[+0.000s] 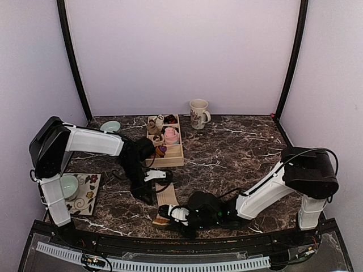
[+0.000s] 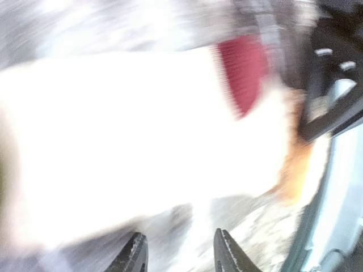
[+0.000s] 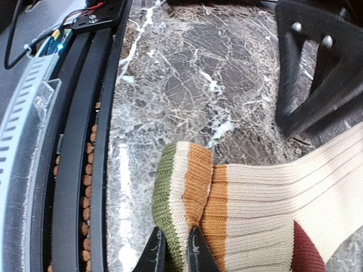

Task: Roll the socks
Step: Pick up the sock from the center of the board.

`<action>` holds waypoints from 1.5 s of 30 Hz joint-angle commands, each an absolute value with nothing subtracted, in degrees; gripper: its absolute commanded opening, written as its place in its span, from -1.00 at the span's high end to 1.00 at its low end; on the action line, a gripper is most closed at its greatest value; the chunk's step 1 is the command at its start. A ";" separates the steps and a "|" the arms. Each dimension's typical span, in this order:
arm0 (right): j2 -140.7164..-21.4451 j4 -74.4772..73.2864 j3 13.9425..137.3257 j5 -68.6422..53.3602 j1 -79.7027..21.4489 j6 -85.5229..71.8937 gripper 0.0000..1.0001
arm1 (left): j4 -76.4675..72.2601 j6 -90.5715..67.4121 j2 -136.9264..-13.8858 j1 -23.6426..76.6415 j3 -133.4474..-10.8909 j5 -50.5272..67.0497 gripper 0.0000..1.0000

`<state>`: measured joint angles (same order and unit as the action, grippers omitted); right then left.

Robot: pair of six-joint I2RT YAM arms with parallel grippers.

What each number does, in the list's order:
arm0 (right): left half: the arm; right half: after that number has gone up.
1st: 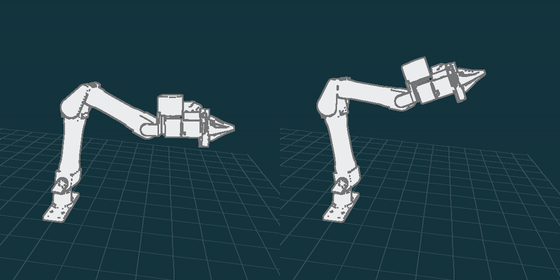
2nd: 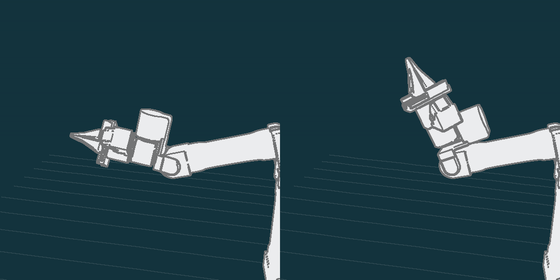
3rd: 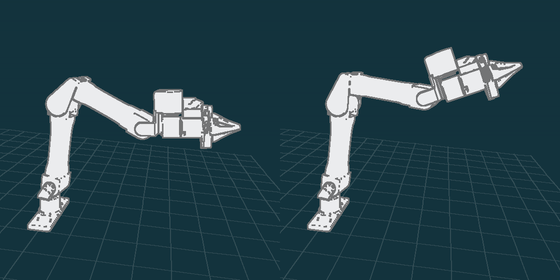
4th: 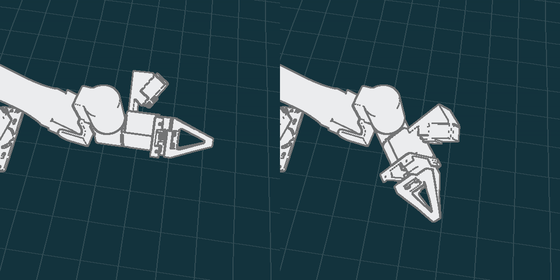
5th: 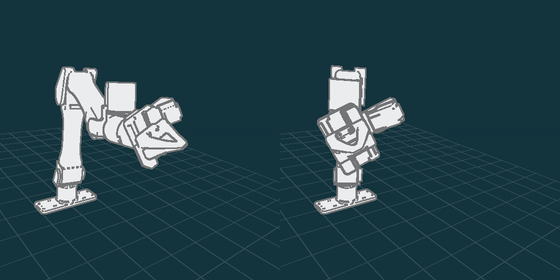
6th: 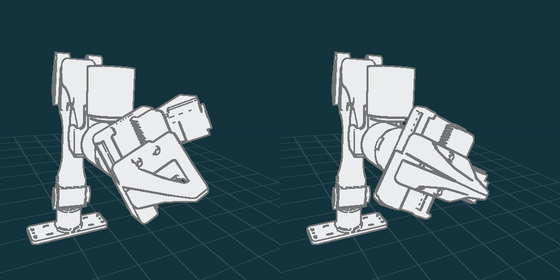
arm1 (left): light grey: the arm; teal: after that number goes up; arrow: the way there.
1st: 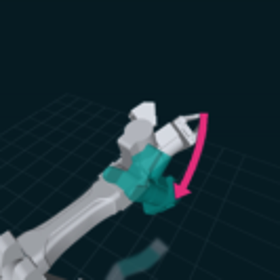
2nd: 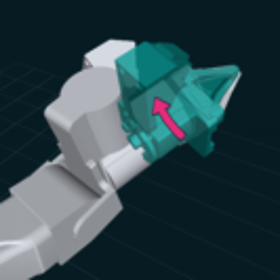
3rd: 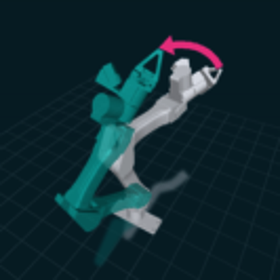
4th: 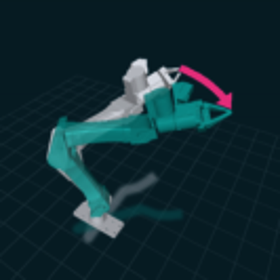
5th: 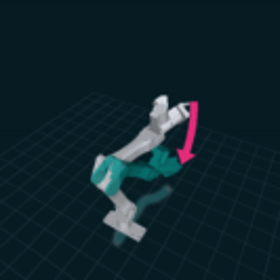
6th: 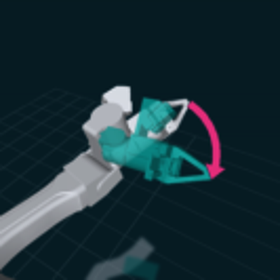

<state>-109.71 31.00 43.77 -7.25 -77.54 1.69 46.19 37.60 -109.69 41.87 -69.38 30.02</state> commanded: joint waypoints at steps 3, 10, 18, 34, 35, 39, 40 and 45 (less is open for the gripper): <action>-112.34 22.10 37.80 -12.74 -76.92 -5.34 0.94 | 35.61 32.72 -93.61 37.19 -62.42 13.25 0.15; -113.24 21.41 37.73 -16.22 -74.72 -9.96 0.95 | 26.19 27.17 -79.82 30.54 -57.62 4.48 -0.72; -115.87 21.82 37.41 -21.99 -70.15 -16.72 0.95 | 29.98 36.17 -74.26 29.22 -58.06 13.94 -0.98; -127.40 30.69 38.80 -35.25 -61.06 -31.03 0.95 | 34.17 44.22 -83.09 57.23 -51.22 24.69 -0.35; -127.36 31.91 38.34 -35.45 -60.78 -32.03 0.95 | 33.75 44.61 -84.41 57.98 -51.64 23.72 -0.31; -127.86 31.75 38.93 -35.96 -60.38 -33.28 0.95 | 31.66 43.54 -88.33 58.74 -53.59 22.95 -0.24; -127.88 31.46 39.04 -35.88 -60.36 -33.30 0.94 | 30.40 43.40 -88.62 58.79 -53.38 22.61 -0.23; -128.06 27.31 38.85 -35.18 -60.95 -31.72 0.94 | 25.92 43.11 -89.21 59.30 -51.04 21.80 -0.02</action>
<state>-120.16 49.36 42.85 -41.80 -62.57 -32.29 29.65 43.24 -89.45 58.78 -52.14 22.72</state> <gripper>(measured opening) 0.073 0.547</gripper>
